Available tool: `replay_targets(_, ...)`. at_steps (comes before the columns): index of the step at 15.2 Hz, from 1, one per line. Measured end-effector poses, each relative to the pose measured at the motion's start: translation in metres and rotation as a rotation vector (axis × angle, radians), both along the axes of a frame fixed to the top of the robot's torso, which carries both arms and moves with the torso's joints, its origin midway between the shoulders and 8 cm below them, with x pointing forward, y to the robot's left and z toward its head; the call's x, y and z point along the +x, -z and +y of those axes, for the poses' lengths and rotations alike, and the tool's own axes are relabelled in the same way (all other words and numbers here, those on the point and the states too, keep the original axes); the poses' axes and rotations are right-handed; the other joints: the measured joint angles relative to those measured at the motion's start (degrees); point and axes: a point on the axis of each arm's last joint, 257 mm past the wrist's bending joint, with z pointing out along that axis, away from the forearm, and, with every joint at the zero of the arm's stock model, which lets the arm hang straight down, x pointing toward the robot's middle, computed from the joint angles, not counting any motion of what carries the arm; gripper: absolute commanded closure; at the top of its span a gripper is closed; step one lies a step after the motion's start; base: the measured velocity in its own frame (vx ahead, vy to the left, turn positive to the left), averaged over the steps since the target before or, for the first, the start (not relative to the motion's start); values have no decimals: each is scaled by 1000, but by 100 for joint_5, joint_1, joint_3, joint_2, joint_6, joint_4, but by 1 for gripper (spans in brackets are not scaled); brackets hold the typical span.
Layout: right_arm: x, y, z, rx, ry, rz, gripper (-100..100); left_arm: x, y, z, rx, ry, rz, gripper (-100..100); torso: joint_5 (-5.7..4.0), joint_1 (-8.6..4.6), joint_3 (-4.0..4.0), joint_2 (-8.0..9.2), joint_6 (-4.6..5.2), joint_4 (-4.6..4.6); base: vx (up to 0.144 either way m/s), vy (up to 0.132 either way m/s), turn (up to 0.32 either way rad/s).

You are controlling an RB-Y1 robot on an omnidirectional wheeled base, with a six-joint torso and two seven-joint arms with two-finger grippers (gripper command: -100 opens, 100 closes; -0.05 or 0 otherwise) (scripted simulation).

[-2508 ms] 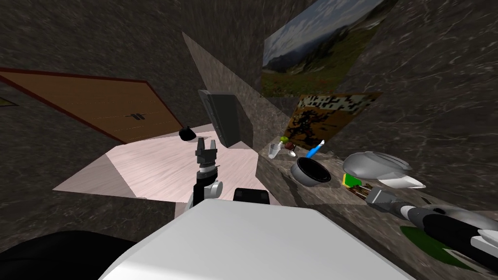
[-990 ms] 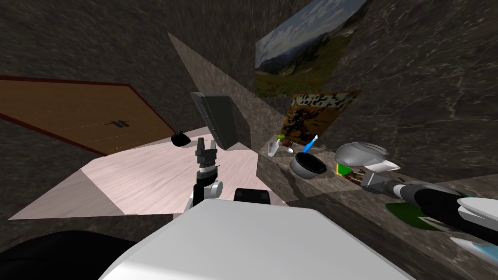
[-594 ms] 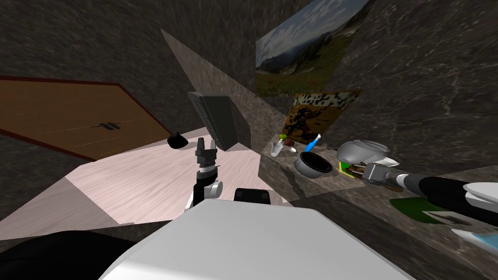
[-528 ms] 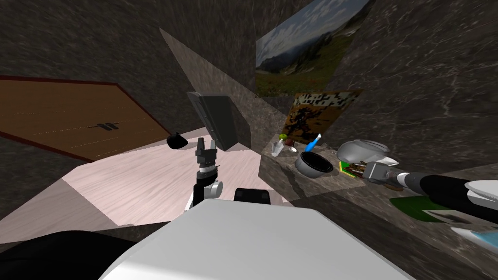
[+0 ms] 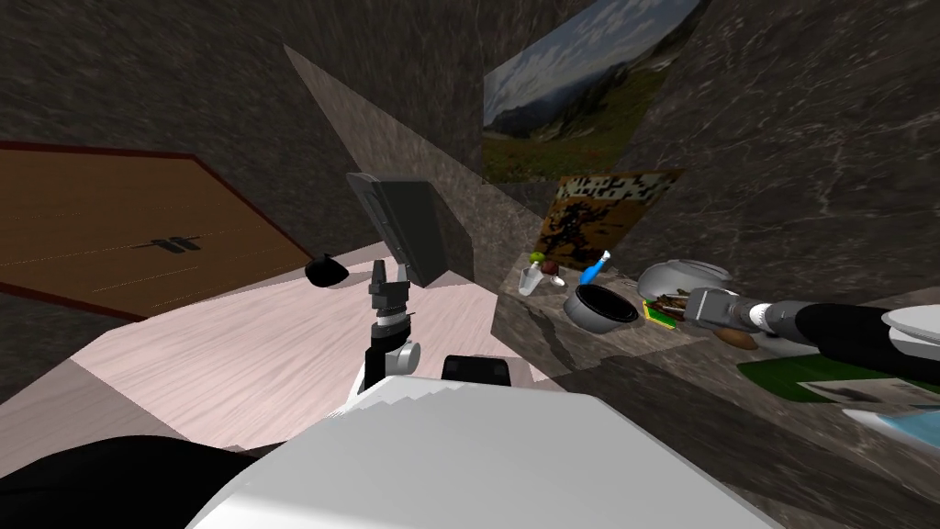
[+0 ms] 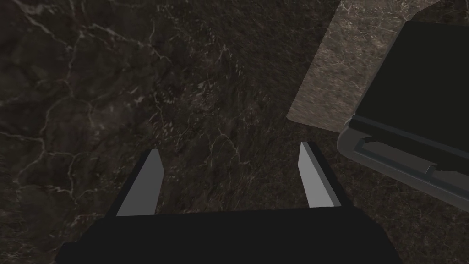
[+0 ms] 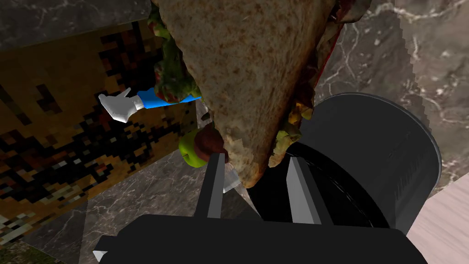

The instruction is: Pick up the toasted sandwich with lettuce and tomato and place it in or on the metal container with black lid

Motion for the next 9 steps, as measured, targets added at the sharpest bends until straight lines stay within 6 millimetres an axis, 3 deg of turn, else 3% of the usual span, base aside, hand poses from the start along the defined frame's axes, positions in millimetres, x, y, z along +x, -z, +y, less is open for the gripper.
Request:
replay_targets(6, 30, -32, 13, -3, -38, 2, 100, 0, 0, 0, 0, 0, 0, 0, 7, 12, 6, 8, 3, 4, 2, 136, -92)
replay_targets(9, 36, -41, 20, -4, -51, 6, 100, 0, 0, 0, 0, 0, 0, 0, 4, -7, 3, 3, 0, 4, 14, 91, -38)
